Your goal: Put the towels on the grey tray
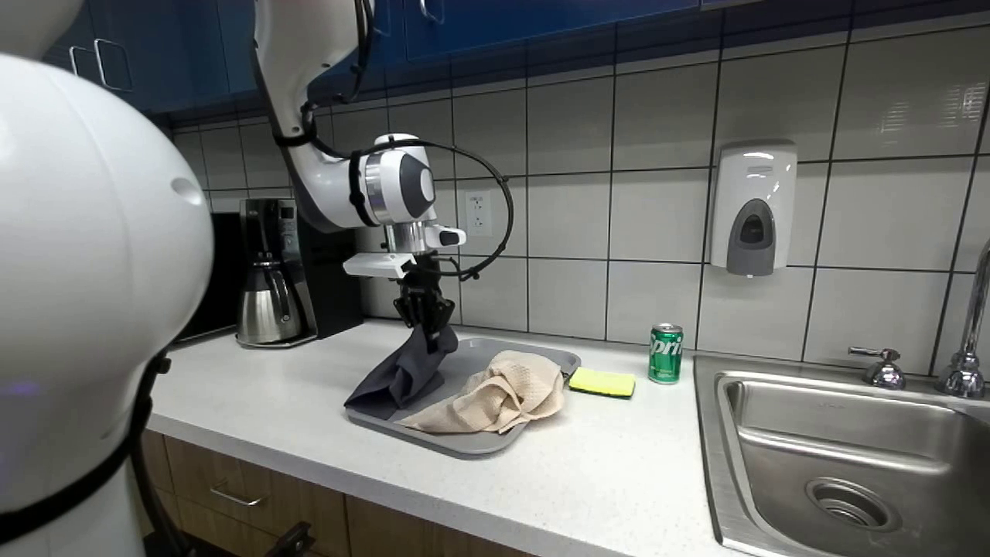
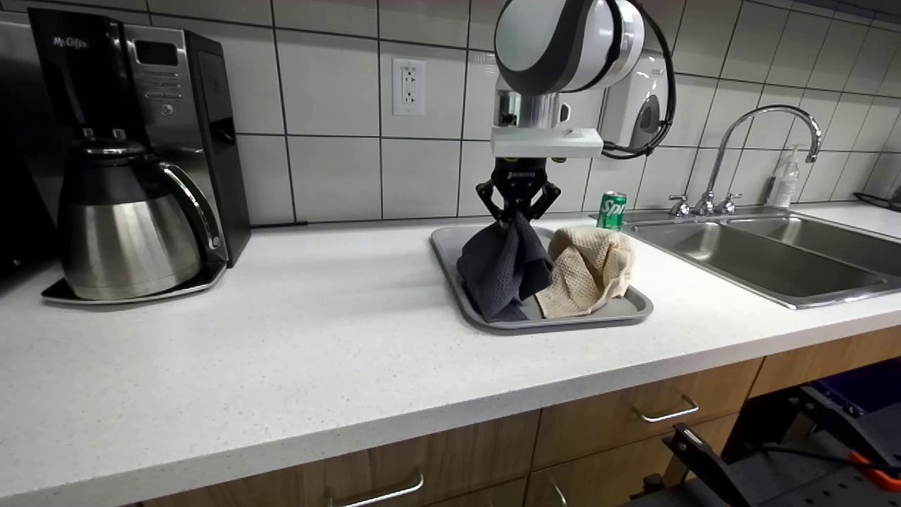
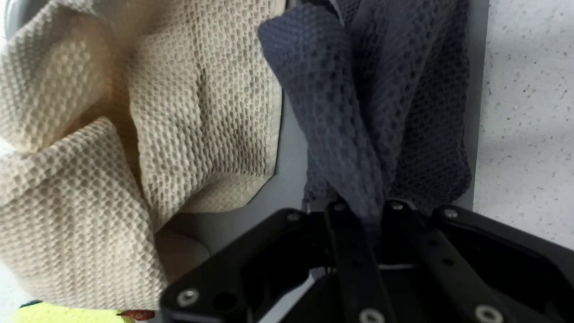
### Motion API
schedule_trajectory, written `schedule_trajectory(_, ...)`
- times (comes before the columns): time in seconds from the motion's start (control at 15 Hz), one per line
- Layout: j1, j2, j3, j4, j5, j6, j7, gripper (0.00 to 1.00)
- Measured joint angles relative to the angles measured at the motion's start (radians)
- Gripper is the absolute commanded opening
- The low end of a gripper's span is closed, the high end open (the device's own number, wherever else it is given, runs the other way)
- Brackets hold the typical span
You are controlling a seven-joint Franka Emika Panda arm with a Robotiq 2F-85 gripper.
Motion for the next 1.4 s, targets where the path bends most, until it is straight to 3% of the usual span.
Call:
schedule_trajectory(0.13,0.009,0.01,-0.013,0.0,0.0,0.0,0.007,0.02)
schedule_trajectory(0.2,0.012,0.014,-0.02,0.0,0.0,0.0,0.01,0.1)
schedule_trajectory(0.27,0.015,0.017,-0.026,0.001,0.0,0.0,0.013,0.36)
schedule_trajectory(0.4,0.017,0.022,-0.031,0.002,0.0,0.0,0.017,0.41)
schedule_trajectory(0.93,0.041,0.007,-0.031,0.021,0.0,-0.001,0.024,0.99)
schedule_trajectory(1.4,0.056,-0.059,-0.031,0.002,-0.024,-0.002,0.055,1.0)
